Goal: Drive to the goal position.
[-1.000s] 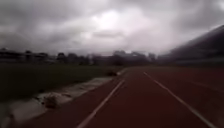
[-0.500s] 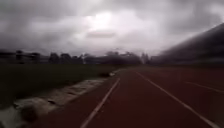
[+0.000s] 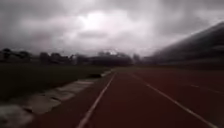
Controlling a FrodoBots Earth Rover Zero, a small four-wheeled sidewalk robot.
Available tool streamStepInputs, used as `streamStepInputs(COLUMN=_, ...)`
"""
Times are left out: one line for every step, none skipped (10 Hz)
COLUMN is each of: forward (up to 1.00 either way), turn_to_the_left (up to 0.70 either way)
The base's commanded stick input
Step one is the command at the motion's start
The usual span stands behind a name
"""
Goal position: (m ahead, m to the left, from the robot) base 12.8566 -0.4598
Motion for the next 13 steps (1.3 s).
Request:
streamStepInputs(forward=0.7, turn_to_the_left=-0.35)
streamStepInputs(forward=0.7, turn_to_the_left=-0.34)
streamStepInputs(forward=0.7, turn_to_the_left=-0.18)
streamStepInputs(forward=0.7, turn_to_the_left=-0.02)
streamStepInputs(forward=0.7, turn_to_the_left=0.0)
streamStepInputs(forward=0.7, turn_to_the_left=0.0)
streamStepInputs(forward=0.7, turn_to_the_left=0.0)
streamStepInputs(forward=0.7, turn_to_the_left=0.0)
streamStepInputs(forward=0.7, turn_to_the_left=0.0)
streamStepInputs(forward=0.7, turn_to_the_left=0.0)
streamStepInputs(forward=0.7, turn_to_the_left=0.0)
streamStepInputs(forward=0.7, turn_to_the_left=0.0)
streamStepInputs(forward=0.7, turn_to_the_left=0.0)
